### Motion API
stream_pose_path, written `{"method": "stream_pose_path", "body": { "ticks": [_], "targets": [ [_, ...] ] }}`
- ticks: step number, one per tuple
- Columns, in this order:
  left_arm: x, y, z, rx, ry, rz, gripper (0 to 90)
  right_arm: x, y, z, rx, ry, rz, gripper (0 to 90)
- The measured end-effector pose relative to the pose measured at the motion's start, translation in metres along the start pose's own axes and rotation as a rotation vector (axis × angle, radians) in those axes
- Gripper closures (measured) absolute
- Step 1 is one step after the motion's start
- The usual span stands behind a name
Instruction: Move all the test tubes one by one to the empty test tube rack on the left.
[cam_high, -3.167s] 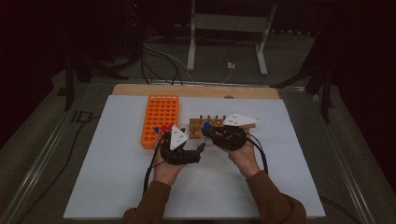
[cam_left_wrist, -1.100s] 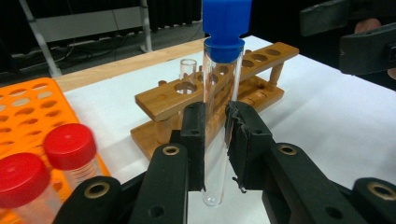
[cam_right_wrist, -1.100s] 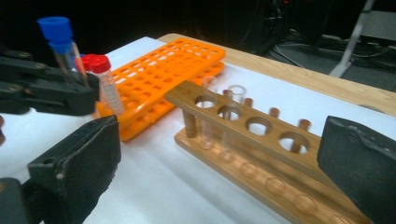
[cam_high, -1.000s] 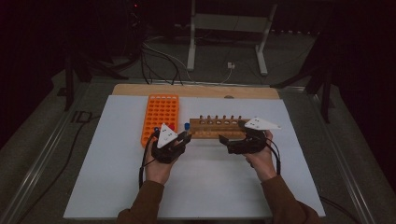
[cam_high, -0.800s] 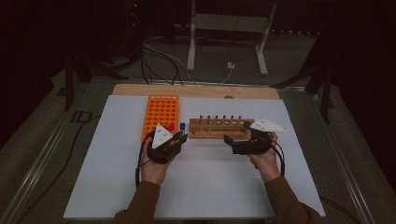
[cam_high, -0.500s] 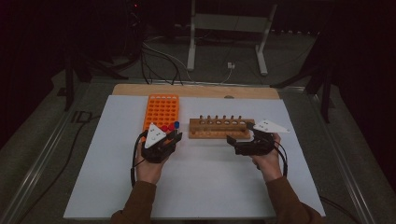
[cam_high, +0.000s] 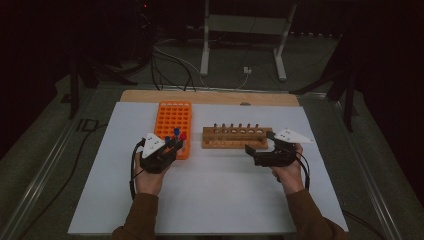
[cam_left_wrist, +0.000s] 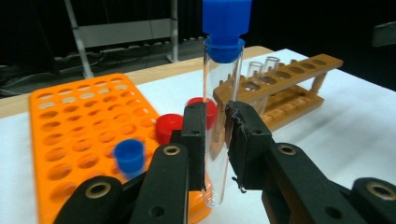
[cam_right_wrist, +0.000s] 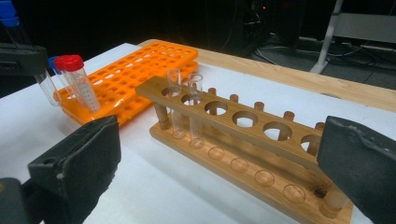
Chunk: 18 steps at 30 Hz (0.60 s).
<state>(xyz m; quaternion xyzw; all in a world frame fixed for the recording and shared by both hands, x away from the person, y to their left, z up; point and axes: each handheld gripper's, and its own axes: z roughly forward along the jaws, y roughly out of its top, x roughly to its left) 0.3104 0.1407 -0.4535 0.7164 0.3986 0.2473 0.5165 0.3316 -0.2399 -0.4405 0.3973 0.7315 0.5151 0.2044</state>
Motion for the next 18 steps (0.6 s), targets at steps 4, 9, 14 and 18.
{"method": "stream_pose_path", "body": {
  "ticks": [4,9,14,18],
  "targets": [
    [0.007,-0.002,-0.002,0.0,0.025,0.003,77.3,0.0,0.0,0.0,0.001,0.0,-0.002,0.0],
    [0.014,-0.004,-0.006,-0.004,0.036,-0.011,77.3,0.0,0.0,0.0,0.001,0.001,-0.002,0.0],
    [0.02,-0.006,-0.01,0.005,0.051,-0.019,77.3,0.0,0.0,0.0,0.0,0.002,-0.001,0.0],
    [0.023,-0.008,-0.01,0.015,0.066,-0.018,77.3,0.0,0.0,0.0,0.0,0.003,-0.001,0.0]
  ]
}}
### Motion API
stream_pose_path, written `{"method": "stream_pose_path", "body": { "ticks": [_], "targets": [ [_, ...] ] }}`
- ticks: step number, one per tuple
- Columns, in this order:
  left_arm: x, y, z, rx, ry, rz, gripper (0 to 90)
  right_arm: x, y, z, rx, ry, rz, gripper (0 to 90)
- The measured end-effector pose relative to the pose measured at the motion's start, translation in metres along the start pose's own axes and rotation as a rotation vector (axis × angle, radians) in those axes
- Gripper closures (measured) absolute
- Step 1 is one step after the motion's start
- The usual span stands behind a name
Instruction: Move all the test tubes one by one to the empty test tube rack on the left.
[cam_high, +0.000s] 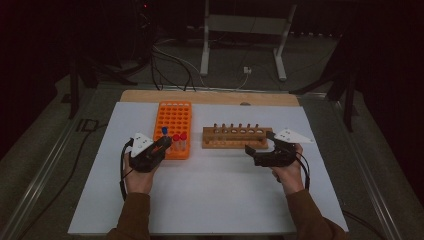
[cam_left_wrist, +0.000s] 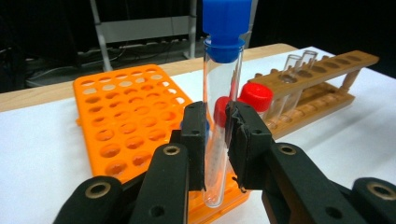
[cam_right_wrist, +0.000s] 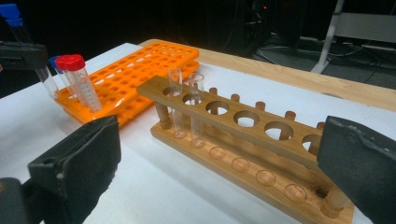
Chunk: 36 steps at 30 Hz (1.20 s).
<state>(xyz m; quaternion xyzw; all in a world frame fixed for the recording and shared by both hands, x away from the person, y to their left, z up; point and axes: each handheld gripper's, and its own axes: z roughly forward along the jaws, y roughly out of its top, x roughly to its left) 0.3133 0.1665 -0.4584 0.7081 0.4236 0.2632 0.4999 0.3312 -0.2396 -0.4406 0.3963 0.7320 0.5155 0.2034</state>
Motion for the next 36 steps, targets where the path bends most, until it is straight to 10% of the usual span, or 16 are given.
{"method": "stream_pose_path", "body": {
  "ticks": [21,36],
  "targets": [
    [0.016,-0.013,0.01,-0.003,0.098,0.006,77.3,0.001,-0.001,0.001,0.002,0.008,-0.006,0.0],
    [0.016,-0.027,0.024,0.125,0.108,0.02,77.4,0.002,-0.001,0.002,0.003,0.013,-0.008,0.0]
  ]
}}
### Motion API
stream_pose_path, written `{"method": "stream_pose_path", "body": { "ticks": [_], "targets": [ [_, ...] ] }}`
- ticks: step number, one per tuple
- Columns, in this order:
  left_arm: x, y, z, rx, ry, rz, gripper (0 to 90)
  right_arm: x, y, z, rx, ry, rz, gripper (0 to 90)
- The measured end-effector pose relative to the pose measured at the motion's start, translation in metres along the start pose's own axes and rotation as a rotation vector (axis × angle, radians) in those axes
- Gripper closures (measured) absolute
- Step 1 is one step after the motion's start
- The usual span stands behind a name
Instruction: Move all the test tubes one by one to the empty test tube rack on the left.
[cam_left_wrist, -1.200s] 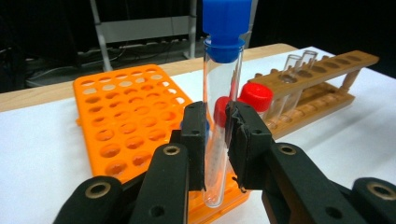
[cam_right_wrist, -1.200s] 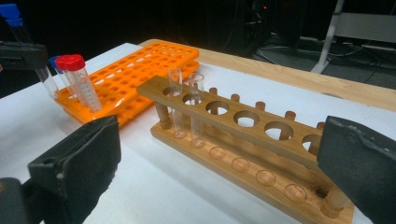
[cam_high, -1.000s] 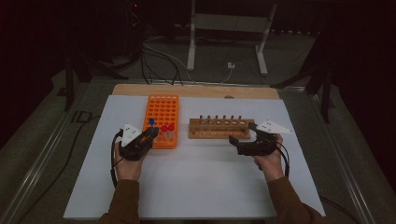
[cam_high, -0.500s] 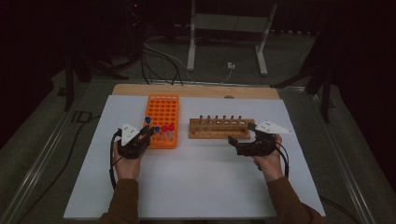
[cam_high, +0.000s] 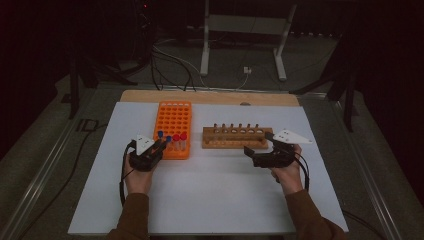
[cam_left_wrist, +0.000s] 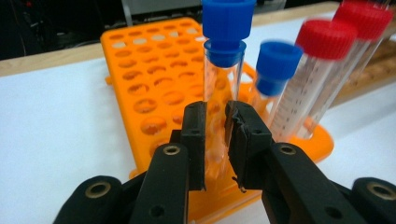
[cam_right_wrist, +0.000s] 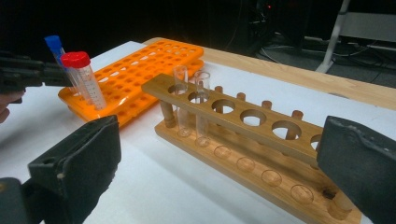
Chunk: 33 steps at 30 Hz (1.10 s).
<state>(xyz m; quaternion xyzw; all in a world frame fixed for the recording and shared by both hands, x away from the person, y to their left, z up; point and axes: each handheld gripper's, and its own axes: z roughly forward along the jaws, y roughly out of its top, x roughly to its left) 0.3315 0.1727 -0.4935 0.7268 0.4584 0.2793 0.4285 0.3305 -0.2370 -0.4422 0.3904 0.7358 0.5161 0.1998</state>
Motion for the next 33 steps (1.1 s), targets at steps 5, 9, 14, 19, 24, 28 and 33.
{"method": "stream_pose_path", "body": {
  "ticks": [5,9,14,19,24,28,33],
  "targets": [
    [-0.001,-0.001,0.001,0.019,-0.002,0.008,77.5,0.0,0.0,0.0,0.0,0.003,-0.001,0.0],
    [-0.001,-0.002,0.001,0.029,-0.003,0.011,77.6,0.0,0.0,0.0,0.002,0.005,-0.001,0.0],
    [-0.002,-0.005,0.003,0.057,-0.003,0.02,77.5,0.002,-0.001,0.001,0.005,0.008,-0.003,0.0],
    [-0.001,-0.005,0.003,0.059,-0.008,0.007,77.4,0.002,-0.001,0.002,0.007,0.009,-0.001,0.0],
    [0.001,-0.005,0.001,0.057,-0.009,-0.012,70.6,0.002,-0.001,0.002,0.008,0.011,-0.003,0.0],
    [0.006,-0.006,-0.006,0.035,-0.002,-0.044,60.5,0.003,-0.002,0.004,0.011,0.012,0.0,0.0],
    [0.008,-0.003,-0.017,-0.009,-0.015,-0.089,40.7,0.005,-0.001,0.004,0.009,0.017,-0.001,0.0]
  ]
}}
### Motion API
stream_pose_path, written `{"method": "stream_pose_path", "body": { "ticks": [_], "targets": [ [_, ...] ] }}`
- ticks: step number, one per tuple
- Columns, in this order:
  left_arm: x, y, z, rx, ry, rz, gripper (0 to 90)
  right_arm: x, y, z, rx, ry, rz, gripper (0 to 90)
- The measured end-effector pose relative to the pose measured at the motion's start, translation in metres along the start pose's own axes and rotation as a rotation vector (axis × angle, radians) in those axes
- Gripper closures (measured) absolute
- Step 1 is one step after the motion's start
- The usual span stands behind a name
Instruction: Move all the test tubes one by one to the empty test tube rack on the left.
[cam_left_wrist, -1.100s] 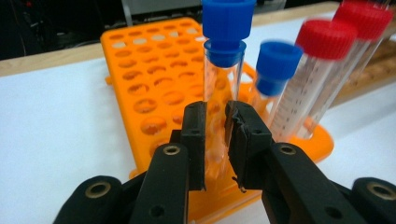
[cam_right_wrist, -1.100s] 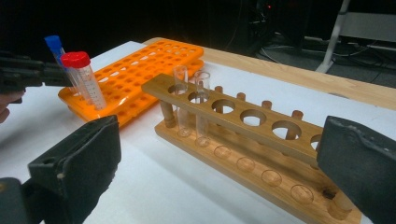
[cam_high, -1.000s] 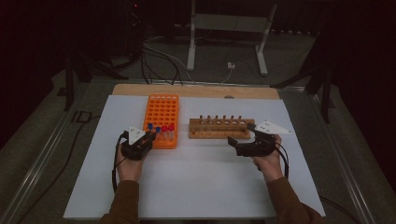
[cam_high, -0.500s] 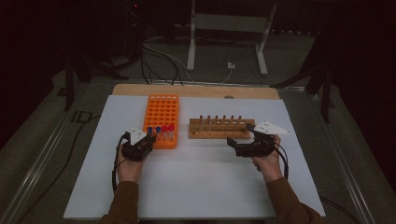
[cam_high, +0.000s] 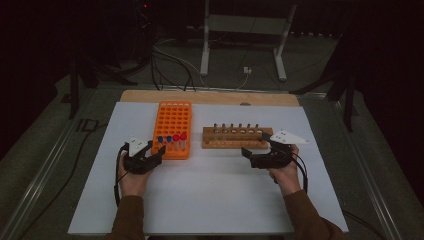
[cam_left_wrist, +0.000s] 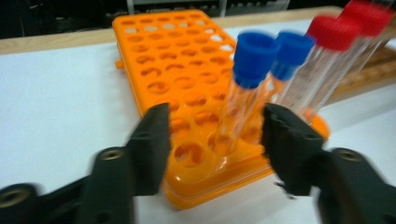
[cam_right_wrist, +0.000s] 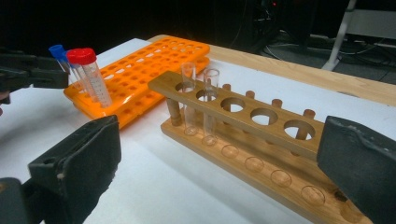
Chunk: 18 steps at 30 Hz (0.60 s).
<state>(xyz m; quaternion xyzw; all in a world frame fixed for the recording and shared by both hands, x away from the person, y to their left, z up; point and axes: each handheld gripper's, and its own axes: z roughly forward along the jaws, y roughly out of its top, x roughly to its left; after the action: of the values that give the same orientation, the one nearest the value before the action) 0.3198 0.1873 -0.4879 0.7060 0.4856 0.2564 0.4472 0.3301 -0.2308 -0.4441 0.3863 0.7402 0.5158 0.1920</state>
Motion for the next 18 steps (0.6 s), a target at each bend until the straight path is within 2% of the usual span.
{"method": "stream_pose_path", "body": {
  "ticks": [4,10,13,15,18],
  "targets": [
    [-0.004,0.003,-0.003,-0.03,-0.023,-0.021,24.4,0.001,0.002,0.001,-0.004,-0.001,-0.005,0.0],
    [-0.006,0.007,-0.008,-0.047,-0.064,-0.064,1.4,0.003,0.01,0.005,-0.007,-0.012,-0.021,0.7],
    [-0.006,0.008,-0.012,-0.066,-0.053,-0.071,0.7,0.003,0.016,0.009,0.001,0.0,-0.02,0.7],
    [-0.005,0.008,-0.016,-0.08,-0.063,-0.088,0.7,0.003,0.019,0.014,0.002,0.01,-0.013,5.3],
    [-0.004,0.008,-0.02,-0.066,-0.071,-0.098,0.8,0.003,0.024,0.021,0.012,0.023,-0.018,7.0]
  ]
}}
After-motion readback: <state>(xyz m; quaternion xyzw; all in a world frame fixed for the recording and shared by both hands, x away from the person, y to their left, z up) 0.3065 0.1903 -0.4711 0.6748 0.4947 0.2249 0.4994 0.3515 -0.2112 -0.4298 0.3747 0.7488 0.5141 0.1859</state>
